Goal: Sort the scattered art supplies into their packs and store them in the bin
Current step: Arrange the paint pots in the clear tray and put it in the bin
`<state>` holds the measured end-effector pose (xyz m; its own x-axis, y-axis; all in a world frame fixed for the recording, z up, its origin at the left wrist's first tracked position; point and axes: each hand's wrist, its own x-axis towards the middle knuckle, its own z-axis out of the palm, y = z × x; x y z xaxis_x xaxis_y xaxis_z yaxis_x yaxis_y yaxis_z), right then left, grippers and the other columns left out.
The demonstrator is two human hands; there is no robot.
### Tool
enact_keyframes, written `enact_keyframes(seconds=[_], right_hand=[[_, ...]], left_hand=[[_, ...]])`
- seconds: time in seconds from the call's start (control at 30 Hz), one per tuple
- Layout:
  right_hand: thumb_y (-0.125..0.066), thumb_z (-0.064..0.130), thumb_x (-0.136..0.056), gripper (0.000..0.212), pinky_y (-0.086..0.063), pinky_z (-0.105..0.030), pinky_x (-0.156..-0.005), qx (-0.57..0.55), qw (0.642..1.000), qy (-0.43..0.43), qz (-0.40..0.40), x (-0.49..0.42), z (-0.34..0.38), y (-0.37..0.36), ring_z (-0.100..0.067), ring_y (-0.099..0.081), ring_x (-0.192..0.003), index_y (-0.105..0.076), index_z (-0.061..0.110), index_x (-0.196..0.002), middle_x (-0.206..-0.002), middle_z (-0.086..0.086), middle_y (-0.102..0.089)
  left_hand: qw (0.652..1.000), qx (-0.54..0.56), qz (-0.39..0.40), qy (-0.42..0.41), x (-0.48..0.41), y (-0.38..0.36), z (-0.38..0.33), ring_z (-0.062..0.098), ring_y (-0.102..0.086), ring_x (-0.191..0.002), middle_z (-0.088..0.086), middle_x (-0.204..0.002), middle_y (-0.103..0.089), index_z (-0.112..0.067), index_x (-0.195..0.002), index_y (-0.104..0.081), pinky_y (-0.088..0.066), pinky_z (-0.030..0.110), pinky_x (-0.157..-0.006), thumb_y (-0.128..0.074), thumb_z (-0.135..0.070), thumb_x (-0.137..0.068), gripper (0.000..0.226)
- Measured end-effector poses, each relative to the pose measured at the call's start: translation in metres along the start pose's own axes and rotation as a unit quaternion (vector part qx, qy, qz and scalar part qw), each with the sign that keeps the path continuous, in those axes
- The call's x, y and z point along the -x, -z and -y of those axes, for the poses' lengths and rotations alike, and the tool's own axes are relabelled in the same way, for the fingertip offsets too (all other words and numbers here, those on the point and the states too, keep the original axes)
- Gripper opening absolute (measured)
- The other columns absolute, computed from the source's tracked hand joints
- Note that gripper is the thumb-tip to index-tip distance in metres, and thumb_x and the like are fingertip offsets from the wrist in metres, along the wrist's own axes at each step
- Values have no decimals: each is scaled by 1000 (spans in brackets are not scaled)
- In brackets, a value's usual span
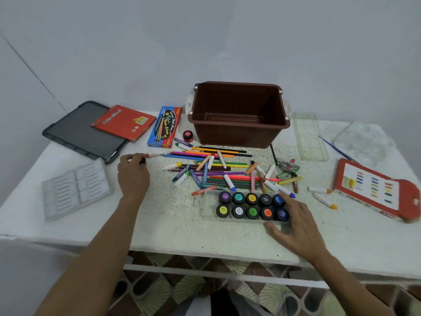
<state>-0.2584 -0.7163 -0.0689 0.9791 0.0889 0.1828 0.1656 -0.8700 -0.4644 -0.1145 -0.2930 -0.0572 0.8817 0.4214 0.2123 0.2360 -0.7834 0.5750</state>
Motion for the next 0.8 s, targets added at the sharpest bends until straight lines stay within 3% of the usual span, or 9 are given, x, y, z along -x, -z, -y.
enact_keyframes(seconds=[0.2, 0.4, 0.53, 0.7, 0.8], right_hand=[[-54, 67, -78, 87, -39, -36, -101, 4, 1000, -22, -13, 1, 5, -3, -17, -43, -120, -35, 17, -146, -137, 1, -51], [-52, 68, -79, 93, -40, -37, -100, 15, 999, -28, -11, 2, 6, -4, -16, -43, -119, -27, 17, -151, -134, 0, -52], [-52, 69, -78, 95, -40, -37, -101, 17, 999, -33, -5, 2, 5, -3, -16, -43, -120, -22, 19, -153, -135, -1, -51], [-53, 68, -78, 95, -41, -36, -99, 11, 999, -30, -8, 1, 6, -2, -15, -43, -118, -23, 19, -153, -133, -1, -53], [-53, 68, -78, 96, -41, -37, -98, 15, 999, -31, -8, 1, 6, -2, -16, -43, -118, -23, 18, -153, -133, -2, -53]], left_hand=[[993, 85, -25, -75, 24, 6, -8, 28, -58, -102, 11, -117, -53, -13, -115, -64, -49, 37, -81, -60, -11, -92, 24], [955, 179, 138, -189, 81, 12, -48, 9, -62, -89, 0, -111, -61, -17, -118, -63, -54, 28, -80, -75, -18, -86, 34], [934, 203, 221, -193, 112, 13, -64, -2, -58, -93, -13, -111, -58, -29, -111, -64, -46, 18, -87, -75, -22, -85, 29], [919, 172, 225, -275, 121, 3, -65, -6, -53, -100, -15, -110, -59, -25, -104, -67, -38, 8, -90, -73, -21, -87, 18], [919, 142, 216, -299, 120, -4, -65, 2, -53, -106, -12, -112, -63, -24, -103, -68, -33, 9, -92, -73, -22, -87, 17]])
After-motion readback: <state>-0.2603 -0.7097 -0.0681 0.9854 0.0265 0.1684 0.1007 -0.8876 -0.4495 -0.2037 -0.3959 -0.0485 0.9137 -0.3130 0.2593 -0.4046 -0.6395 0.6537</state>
